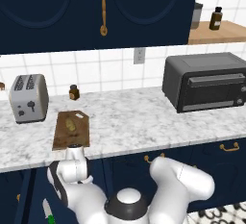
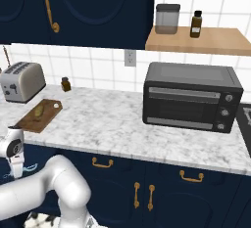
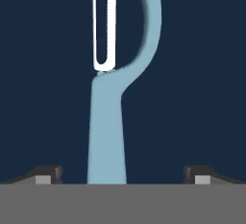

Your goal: Place the appropriate cutting tool for cutting the potato skin on the cutting board.

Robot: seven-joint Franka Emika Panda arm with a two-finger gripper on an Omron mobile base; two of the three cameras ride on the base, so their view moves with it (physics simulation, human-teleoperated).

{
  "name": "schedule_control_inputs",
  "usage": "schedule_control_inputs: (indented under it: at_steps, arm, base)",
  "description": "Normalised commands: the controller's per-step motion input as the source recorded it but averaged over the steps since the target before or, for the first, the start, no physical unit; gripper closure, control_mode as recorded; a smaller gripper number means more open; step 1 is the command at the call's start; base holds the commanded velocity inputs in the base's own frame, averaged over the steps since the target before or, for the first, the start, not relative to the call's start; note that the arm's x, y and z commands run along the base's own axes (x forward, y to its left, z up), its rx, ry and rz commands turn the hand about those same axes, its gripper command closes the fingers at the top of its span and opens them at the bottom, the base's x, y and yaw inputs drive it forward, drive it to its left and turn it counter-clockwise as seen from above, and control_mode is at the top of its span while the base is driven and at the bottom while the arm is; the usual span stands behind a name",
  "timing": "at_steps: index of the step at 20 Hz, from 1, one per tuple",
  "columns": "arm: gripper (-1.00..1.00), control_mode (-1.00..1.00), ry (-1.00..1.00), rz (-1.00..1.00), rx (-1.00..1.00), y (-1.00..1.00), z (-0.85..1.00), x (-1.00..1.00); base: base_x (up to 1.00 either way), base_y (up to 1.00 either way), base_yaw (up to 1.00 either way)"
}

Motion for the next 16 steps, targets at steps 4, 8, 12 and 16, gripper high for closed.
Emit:
schedule_control_inputs:
  at_steps: [4,8,12,16]
  arm:
    - [-1.00,-1.00,0.00,0.01,0.00,0.00,-0.19,0.32]
    - [1.00,-1.00,0.00,0.01,0.00,0.07,-0.35,0.21]
    - [1.00,-1.00,-0.02,0.00,0.00,0.03,-0.23,-0.02]
    - [1.00,-1.00,-0.05,-0.01,0.00,0.05,-0.04,-0.43]
  base:
    - [0.00,0.00,0.00]
    - [0.00,0.00,0.00]
    - [0.00,0.00,0.00]
    - [0.00,0.00,0.00]
